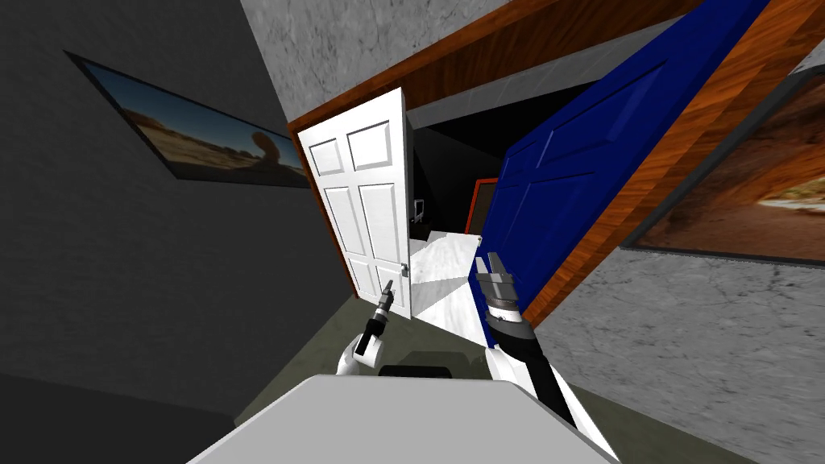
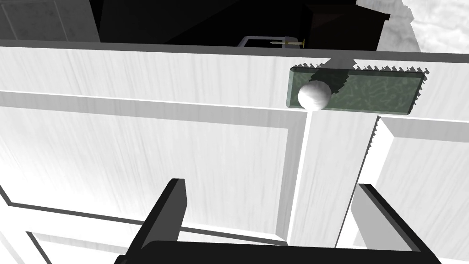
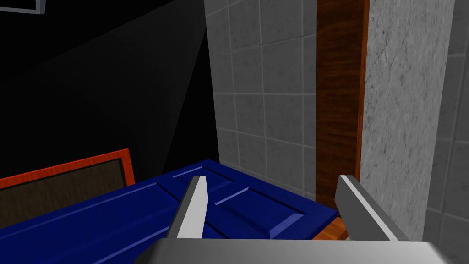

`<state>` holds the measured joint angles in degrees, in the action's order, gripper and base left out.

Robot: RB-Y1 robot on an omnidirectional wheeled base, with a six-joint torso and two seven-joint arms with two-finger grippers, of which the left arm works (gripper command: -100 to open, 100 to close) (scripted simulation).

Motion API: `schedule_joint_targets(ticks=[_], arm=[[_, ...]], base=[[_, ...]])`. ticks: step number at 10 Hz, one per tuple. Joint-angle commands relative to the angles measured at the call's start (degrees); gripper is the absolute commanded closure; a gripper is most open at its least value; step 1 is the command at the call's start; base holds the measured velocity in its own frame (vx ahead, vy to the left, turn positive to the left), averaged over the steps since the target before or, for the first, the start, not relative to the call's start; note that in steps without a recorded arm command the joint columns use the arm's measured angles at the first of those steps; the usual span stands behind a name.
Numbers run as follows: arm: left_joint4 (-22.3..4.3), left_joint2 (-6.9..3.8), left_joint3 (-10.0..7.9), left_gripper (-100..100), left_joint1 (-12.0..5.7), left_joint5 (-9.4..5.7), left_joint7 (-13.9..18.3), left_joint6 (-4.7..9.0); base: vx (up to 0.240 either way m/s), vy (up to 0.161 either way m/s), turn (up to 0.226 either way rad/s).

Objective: Push the door open

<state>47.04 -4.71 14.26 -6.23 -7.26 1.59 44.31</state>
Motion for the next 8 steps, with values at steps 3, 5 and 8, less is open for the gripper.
schedule_joint_targets(ticks=[3,5,8], arm=[[-4.69,0.19,0.7,-100,-1.77,-0.13,0.08,0.76],[-9.0,0.46,1.25,-100,-3.56,-0.26,0.12,1.39],[-12.22,0.72,1.65,-100,-4.9,-0.36,0.16,1.86]], base=[[0.071,0.055,-0.073],[0.077,0.063,-0.116],[0.063,0.046,-0.053]])
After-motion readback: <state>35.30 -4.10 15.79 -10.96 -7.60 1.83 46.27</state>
